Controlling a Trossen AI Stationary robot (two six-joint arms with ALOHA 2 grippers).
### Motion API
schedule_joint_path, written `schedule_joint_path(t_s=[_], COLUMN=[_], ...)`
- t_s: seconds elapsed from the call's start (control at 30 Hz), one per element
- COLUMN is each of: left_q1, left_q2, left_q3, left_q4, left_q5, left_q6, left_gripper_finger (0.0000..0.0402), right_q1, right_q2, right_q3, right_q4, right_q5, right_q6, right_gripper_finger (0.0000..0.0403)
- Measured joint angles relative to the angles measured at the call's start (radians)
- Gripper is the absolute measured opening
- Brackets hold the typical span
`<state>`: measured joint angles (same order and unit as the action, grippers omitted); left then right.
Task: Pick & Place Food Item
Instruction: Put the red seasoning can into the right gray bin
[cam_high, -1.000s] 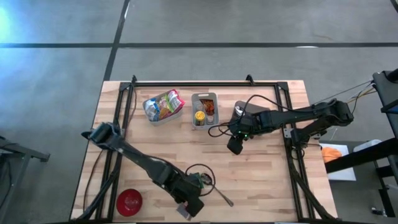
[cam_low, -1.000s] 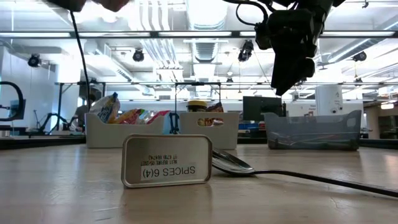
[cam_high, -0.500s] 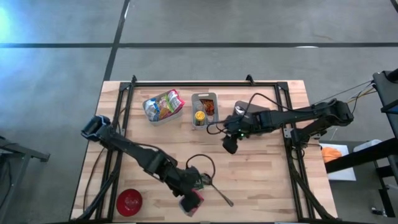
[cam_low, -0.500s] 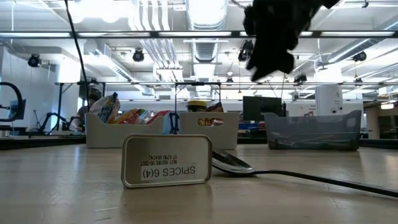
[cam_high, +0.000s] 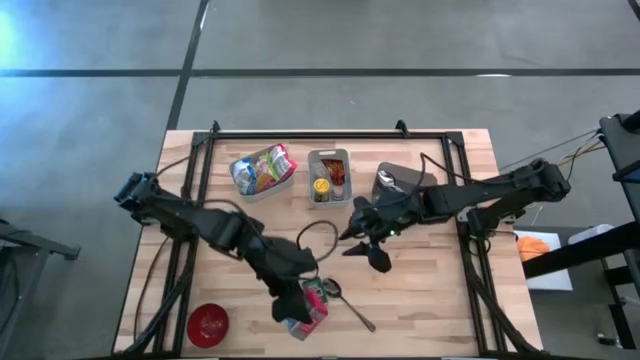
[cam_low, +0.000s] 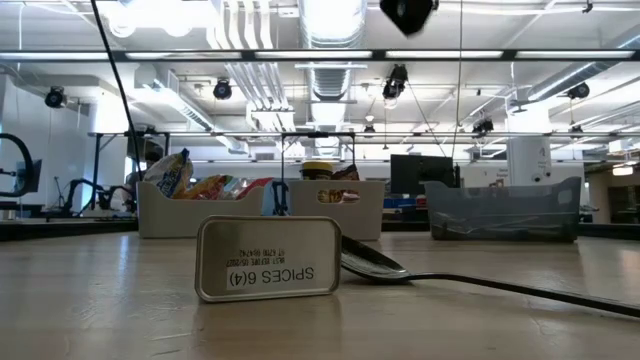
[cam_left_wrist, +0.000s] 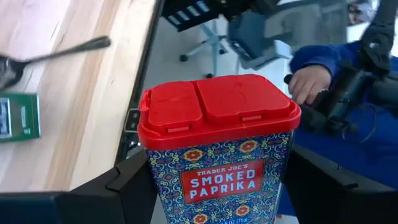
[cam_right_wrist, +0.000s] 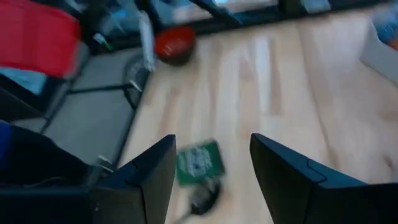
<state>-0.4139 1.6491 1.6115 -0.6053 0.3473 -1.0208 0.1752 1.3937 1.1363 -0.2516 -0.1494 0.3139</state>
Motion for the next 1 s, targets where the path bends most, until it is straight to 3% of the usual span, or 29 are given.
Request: schedule_joint_path(t_s=[0.1, 0.3, 0.53, 0.83, 1.0], left_q1=[0.034, 0.102, 0.145, 0.147, 0.147], left_q2=[-0.026, -0.054, -0.064, -0.064, -0.064], left_q3=[0.0, 0.0, 0.0, 0.0, 0.0], left_q4=[0.003, 0.003, 0.004, 0.016, 0.037], left_q5=[0.054, 0.136, 0.202, 0.224, 0.255], left_q6=[0.048, 0.113, 0.143, 0.15, 0.15], left_gripper_finger=[0.0277, 0.0277, 0.0277, 0.0277, 0.0277], right_q1=[0.02, 0.112, 0.184, 0.196, 0.199], right_q2=[0.0, 0.017, 0.085, 0.179, 0.219], right_q3=[0.079, 0.238, 0.355, 0.396, 0.396], right_q4=[0.006, 0.008, 0.024, 0.049, 0.076], right_q5=[-0.016, -0.011, -0.029, -0.03, -0.032], right_q6=[-0.028, -0.271, -0.411, -0.37, -0.429], right_gripper_finger=[0.0203, 0.0203, 0.0203, 0.0203, 0.0203])
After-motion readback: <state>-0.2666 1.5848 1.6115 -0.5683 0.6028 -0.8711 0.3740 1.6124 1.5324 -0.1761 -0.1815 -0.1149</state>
